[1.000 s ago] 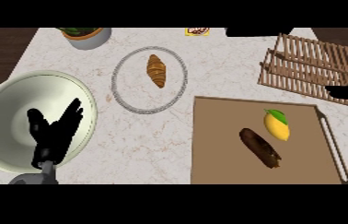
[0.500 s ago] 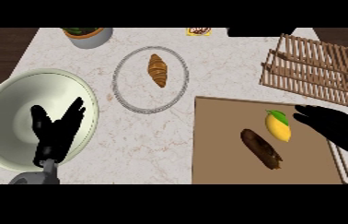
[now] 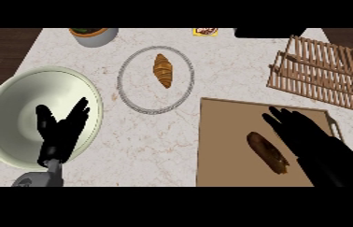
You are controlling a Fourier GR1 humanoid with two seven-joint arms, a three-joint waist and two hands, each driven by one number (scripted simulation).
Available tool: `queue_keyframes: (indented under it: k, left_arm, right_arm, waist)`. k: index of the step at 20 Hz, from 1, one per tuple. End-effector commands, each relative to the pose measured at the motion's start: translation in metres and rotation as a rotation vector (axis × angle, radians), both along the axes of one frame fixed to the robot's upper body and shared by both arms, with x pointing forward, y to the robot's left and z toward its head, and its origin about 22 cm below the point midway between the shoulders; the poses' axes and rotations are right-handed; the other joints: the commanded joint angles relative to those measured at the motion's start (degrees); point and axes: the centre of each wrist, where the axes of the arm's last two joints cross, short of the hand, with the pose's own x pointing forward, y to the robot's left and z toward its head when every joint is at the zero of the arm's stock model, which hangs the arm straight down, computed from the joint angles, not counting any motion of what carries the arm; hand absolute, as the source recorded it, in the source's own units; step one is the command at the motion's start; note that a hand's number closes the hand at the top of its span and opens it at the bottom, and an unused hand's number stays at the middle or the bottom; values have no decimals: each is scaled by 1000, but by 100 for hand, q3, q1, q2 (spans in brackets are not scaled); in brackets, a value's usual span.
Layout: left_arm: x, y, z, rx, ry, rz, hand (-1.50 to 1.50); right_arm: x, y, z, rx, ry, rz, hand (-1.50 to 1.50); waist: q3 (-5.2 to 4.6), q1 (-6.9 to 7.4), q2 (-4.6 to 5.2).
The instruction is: Pick the sweet potato from the tray and place it in the tiered shelf
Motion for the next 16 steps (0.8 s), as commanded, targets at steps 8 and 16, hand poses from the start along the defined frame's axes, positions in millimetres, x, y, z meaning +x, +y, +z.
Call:
queue_keyframes:
  k: [8, 16]
  left_arm:
    - [-1, 7, 1, -14, 14, 5, 0]
    - [-8, -16, -27, -1, 41, -6, 0]
  right_arm:
    - [26, 36, -51, -183, 35, -79, -150]
    - [-2, 49, -68, -228, 3, -140, -150]
  waist:
    - [-8, -33, 11]
    - [-9, -74, 8]
